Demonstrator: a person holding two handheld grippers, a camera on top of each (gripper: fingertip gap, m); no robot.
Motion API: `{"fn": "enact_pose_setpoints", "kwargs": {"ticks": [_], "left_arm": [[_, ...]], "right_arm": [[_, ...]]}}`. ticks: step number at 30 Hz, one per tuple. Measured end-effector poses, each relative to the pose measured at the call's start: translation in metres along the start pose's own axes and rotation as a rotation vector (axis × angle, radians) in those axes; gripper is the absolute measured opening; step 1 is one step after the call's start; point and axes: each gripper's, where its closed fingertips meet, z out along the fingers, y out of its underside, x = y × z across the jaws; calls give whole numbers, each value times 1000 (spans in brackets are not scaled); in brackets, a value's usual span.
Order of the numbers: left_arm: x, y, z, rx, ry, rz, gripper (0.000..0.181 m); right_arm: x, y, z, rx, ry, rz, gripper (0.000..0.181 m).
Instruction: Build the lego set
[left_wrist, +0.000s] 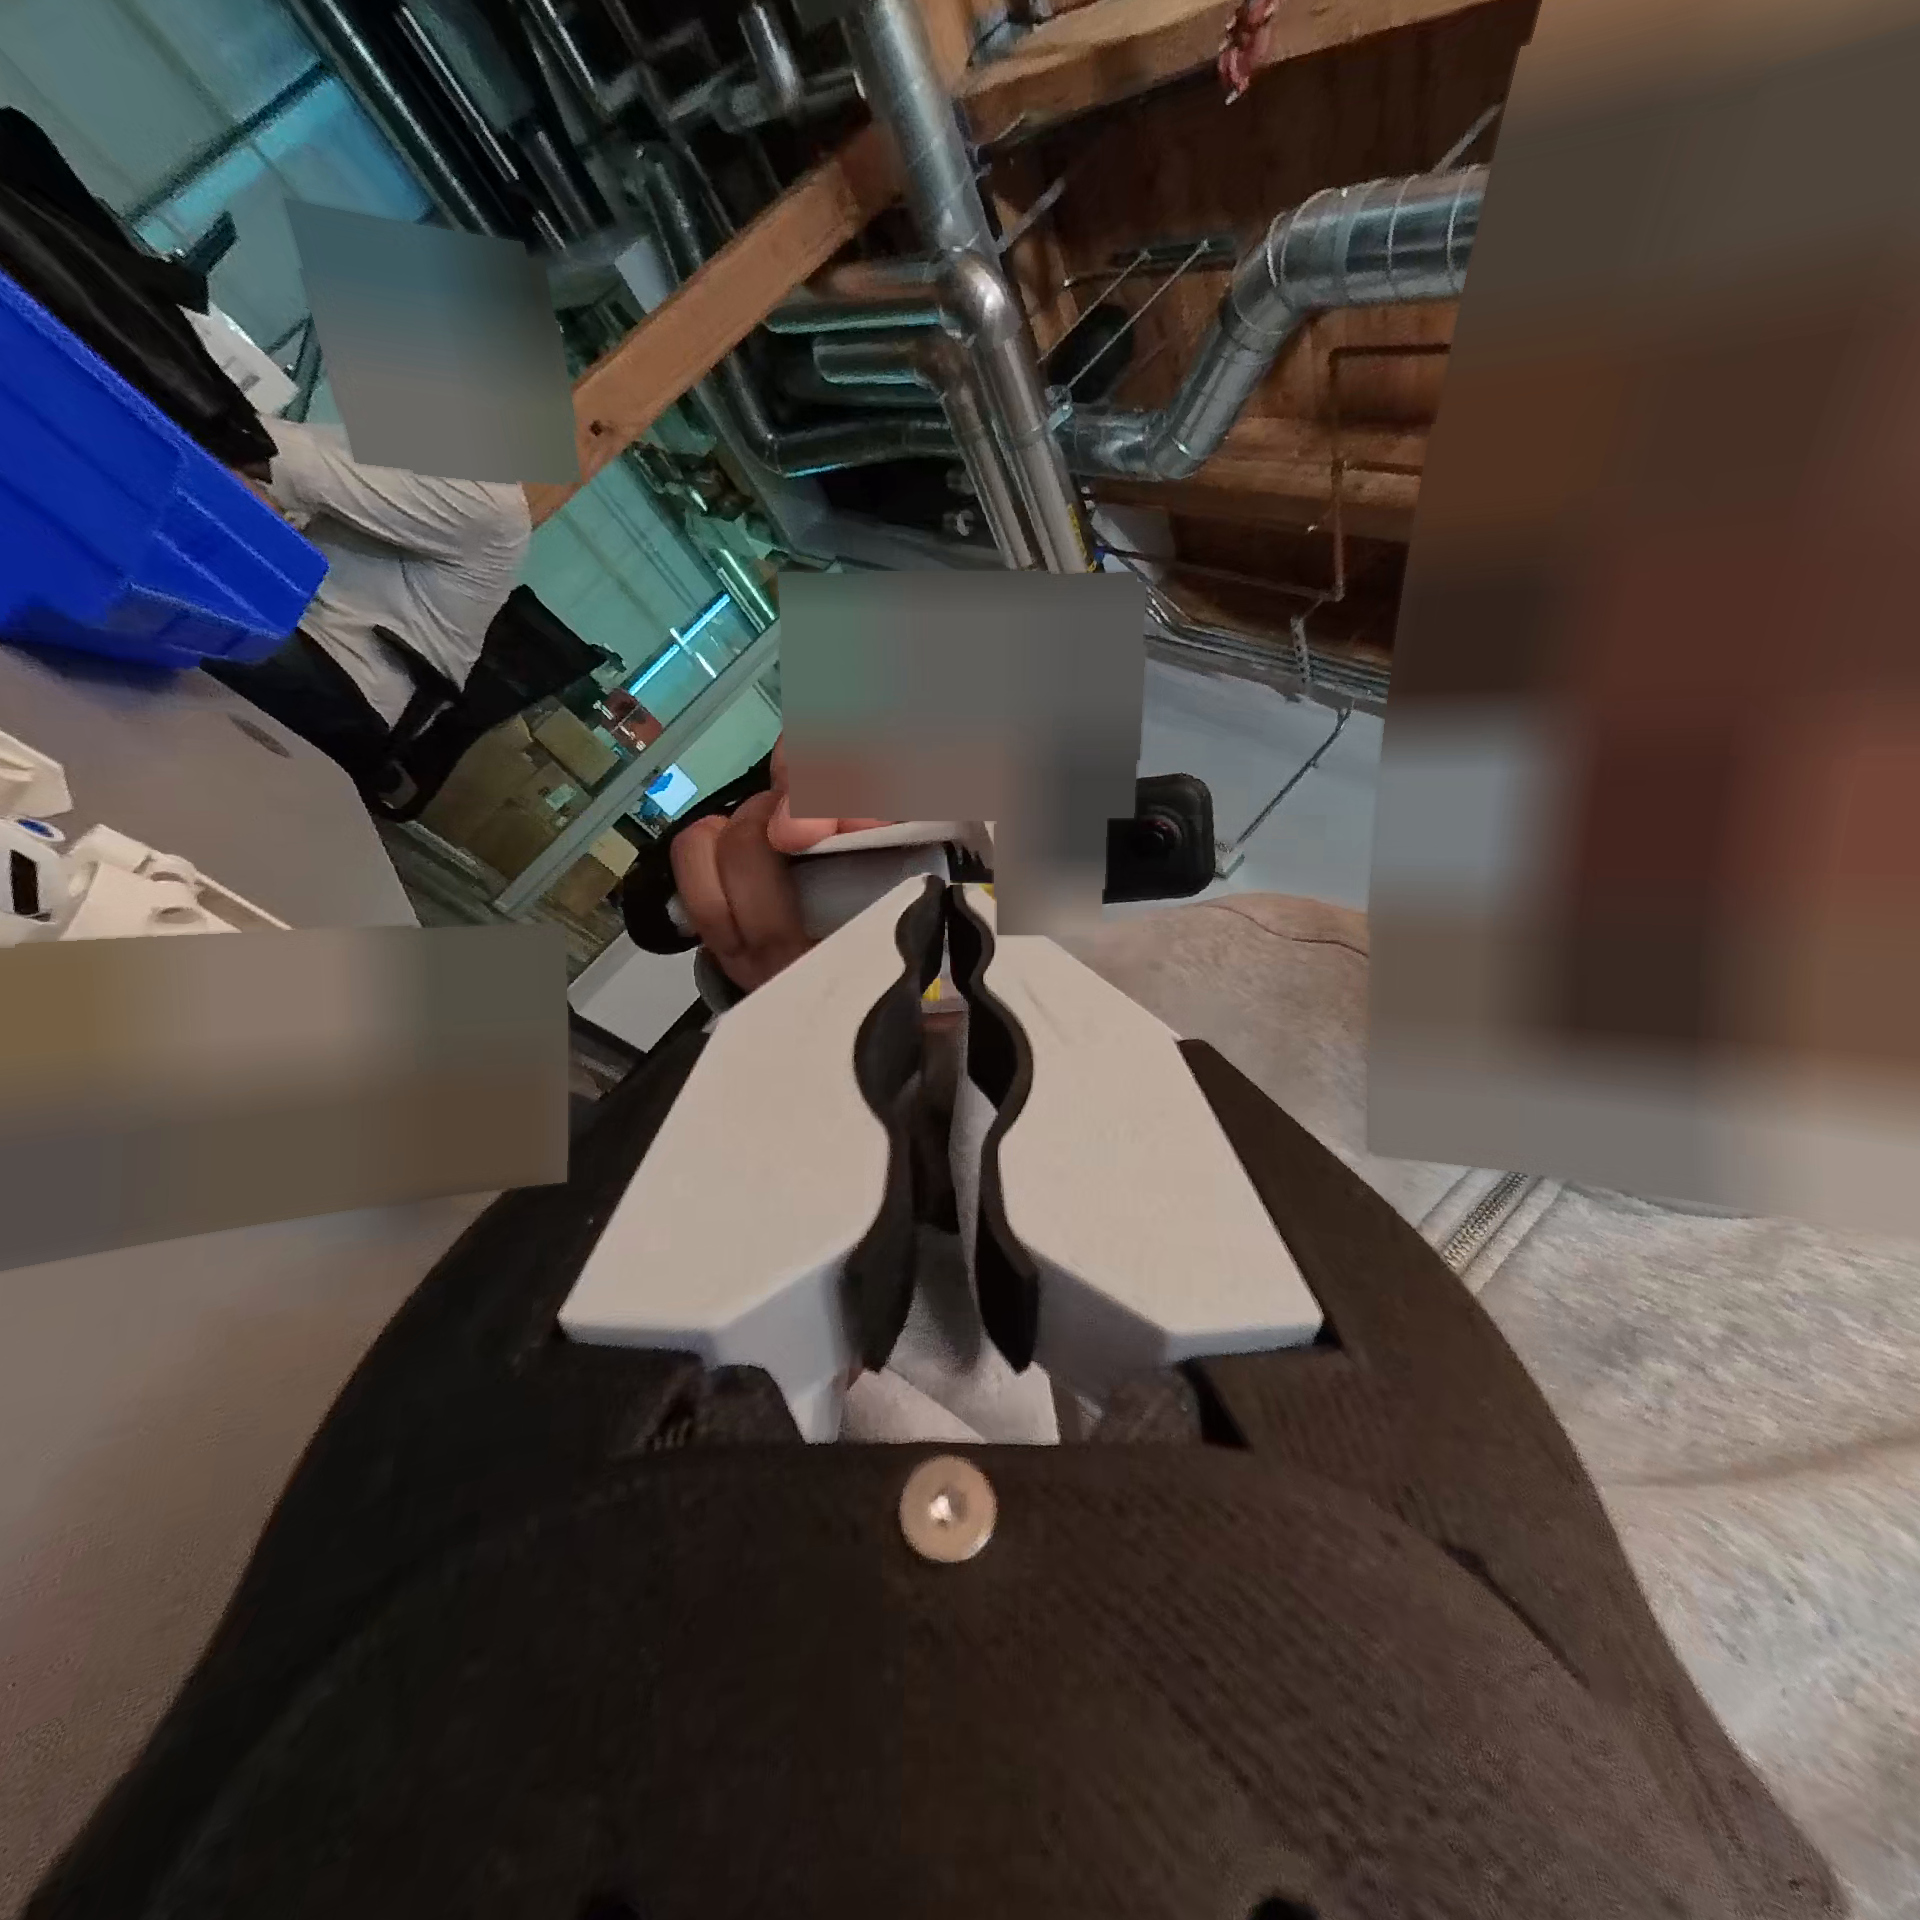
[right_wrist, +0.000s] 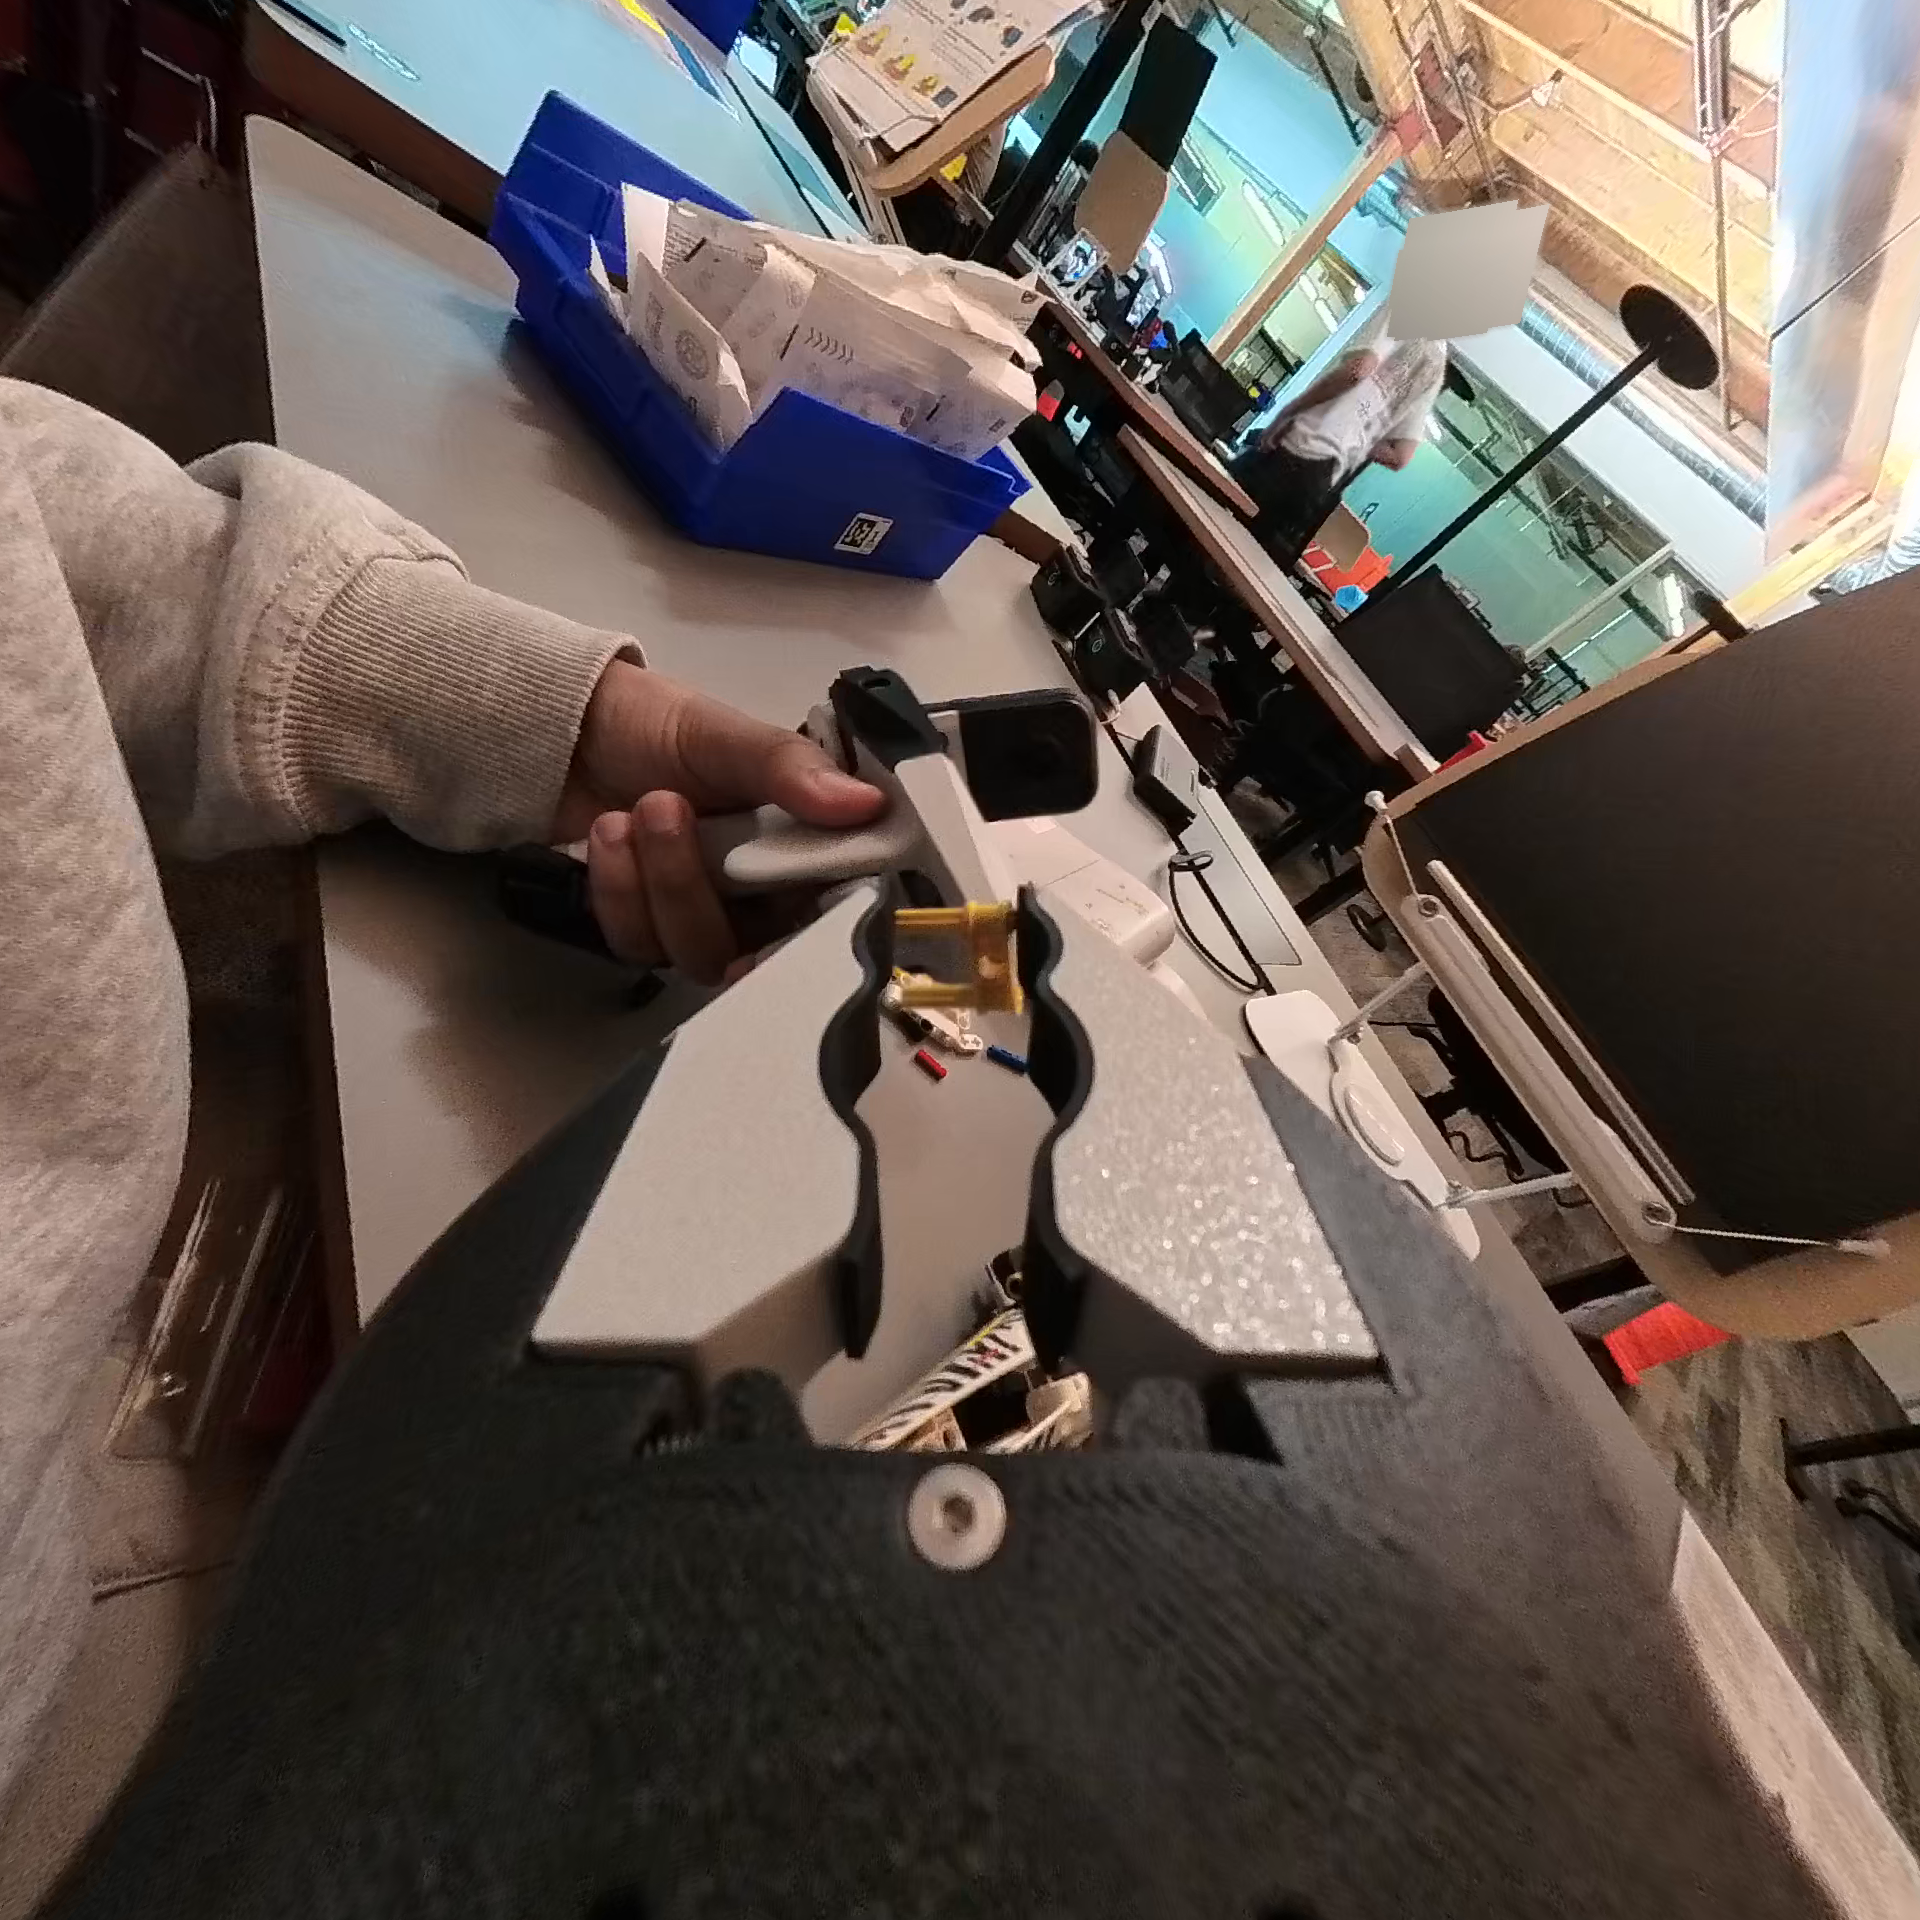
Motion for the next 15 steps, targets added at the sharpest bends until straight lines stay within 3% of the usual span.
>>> {"fn": "enact_pose_setpoints", "kwargs": {"ticks": [7,11,15], "left_arm": [[12,-8,-3,44,55,29,8],[1,3,4,-35,-39,99,18],[-7,4,5,-40,-97,131,11]], "right_arm": [[7,3,-2,-11,40,-4,20],[9,13,0,-59,47,5,13],[9,21,2,-96,64,-36,8]]}}
